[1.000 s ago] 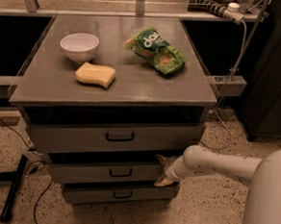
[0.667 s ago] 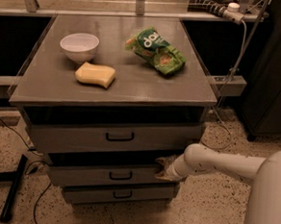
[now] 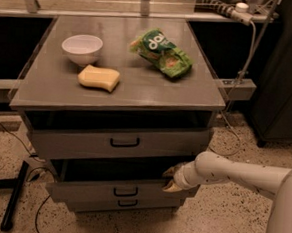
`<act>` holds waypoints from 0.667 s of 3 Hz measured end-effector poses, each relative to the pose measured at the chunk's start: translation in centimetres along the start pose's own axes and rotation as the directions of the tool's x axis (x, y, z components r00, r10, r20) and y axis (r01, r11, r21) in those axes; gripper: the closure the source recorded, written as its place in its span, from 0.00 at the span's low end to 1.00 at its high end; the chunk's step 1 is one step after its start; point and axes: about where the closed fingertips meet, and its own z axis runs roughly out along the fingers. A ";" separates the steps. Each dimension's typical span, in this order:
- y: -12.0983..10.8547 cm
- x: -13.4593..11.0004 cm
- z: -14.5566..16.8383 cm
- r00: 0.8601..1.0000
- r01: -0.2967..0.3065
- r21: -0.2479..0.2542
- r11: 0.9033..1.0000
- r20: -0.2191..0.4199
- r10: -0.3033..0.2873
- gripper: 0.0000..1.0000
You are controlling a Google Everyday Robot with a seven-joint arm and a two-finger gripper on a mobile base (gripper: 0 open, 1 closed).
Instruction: Open middle drawer
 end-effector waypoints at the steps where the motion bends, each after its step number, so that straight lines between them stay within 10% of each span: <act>1: 0.0 0.0 0.0 1.000 0.000 0.000 1.000 0.000 0.000 0.82; 2: 0.0 0.0 0.0 1.000 0.000 0.000 1.000 0.000 0.000 0.58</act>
Offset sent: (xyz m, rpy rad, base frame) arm 0.0000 0.0001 0.0000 0.0000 0.0001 0.0001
